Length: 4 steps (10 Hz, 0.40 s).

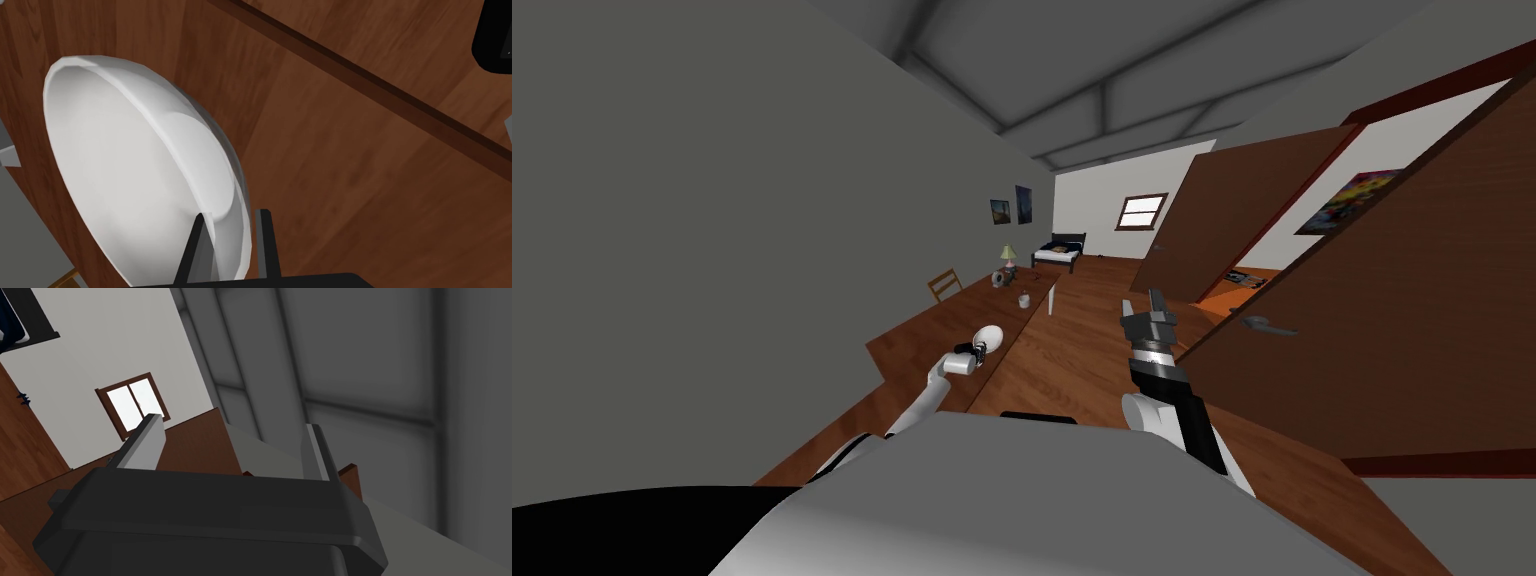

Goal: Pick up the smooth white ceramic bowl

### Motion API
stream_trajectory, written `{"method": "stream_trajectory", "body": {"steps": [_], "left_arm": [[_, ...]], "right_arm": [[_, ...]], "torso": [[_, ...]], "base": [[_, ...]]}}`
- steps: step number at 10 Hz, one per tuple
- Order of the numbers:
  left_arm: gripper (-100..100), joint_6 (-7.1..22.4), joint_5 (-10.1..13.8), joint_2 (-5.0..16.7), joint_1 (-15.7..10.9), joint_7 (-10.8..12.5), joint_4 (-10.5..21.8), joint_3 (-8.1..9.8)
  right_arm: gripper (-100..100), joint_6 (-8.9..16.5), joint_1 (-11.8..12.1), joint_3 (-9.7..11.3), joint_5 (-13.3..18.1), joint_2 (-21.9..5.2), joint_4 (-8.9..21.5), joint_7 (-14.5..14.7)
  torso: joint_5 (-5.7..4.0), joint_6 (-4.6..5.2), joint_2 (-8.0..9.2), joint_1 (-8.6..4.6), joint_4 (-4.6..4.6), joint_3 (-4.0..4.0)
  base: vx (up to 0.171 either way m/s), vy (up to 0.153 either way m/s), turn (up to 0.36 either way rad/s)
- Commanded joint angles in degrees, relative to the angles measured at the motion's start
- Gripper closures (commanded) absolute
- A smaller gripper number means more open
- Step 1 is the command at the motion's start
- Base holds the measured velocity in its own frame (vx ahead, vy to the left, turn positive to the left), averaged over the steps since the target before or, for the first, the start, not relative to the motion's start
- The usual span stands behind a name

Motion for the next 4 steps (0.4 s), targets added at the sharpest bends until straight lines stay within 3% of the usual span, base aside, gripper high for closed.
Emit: {"method": "stream_trajectory", "body": {"steps": [1, 3, 4], "left_arm": [[100, 1.58, 0.41, 0.75, 0.12, 0.33, -1.98, -0.09], [100, 1.71, 0.43, 0.85, 0.2, 0.33, -2.26, -0.1], [0, 1.94, 0.42, 0.87, 0.22, 0.4, -2.35, -0.12]], "right_arm": [[0, 0.0, 0.0, 0.0, 0.0, 0.0, 0.0, 0.0], [0, 0.0, -0.01, 0.0, 0.0, 0.0, 0.0, 0.0], [0, 0.0, 0.0, 0.0, 0.0, 0.0, 0.0, 0.0]], "torso": [[0.0, 0.0, 0.0, 0.0, 0.0, 0.0], [-0.03, -0.02, 0.26, -0.08, 0.07, 0.16], [-0.02, -0.01, 0.21, -0.06, 0.08, 0.14]], "base": [[-0.036, -0.021, 0.05], [-0.045, -0.014, 0.032], [-0.005, -0.002, -0.001]]}}
